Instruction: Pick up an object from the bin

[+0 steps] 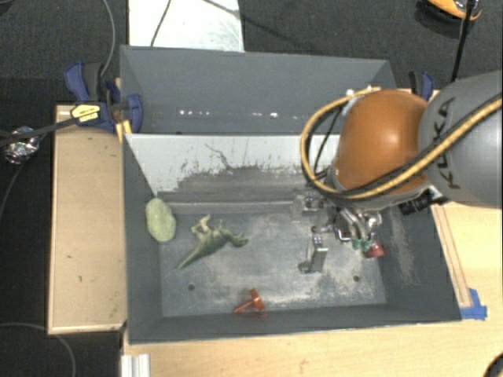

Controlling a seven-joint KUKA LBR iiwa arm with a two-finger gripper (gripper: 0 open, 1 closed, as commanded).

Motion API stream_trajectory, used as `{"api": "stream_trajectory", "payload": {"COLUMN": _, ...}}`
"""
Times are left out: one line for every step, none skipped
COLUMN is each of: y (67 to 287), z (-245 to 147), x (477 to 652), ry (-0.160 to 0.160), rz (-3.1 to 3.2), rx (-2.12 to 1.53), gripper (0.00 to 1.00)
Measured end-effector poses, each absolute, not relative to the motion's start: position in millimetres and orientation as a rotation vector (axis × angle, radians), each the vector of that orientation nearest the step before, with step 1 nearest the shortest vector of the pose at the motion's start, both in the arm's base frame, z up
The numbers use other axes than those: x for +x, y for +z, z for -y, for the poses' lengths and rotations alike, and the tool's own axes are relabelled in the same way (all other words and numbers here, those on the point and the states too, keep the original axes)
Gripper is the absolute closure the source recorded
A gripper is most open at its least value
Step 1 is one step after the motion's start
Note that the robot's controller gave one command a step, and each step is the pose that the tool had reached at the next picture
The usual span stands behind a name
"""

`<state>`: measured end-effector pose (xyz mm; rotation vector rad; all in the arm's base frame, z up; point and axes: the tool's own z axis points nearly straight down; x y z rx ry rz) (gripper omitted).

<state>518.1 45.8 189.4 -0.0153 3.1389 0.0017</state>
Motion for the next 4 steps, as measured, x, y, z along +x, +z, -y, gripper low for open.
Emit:
{"api": "stream_trajectory", "payload": {"y": 166.2, "z": -56.2, "x": 540.2, "ry": 0.001, "rz": -3.130, "rx": -0.108, "gripper": 0.00}}
{"api": "stream_trajectory", "payload": {"y": 125.7, "z": -107.8, "x": 541.9, "ry": 0.001, "rz": -3.133, "rx": -0.138, "gripper": 0.00}}
{"api": "stream_trajectory", "payload": {"y": 112.3, "z": -134.8, "x": 565.2, "ry": 0.007, "rz": -3.129, "rx": -0.156, "gripper": 0.00}}
{"api": "stream_trajectory", "payload": {"y": 89.9, "z": -145.7, "x": 574.4, "ry": 0.001, "rz": -3.115, "rx": -0.319, "gripper": 0.00}}
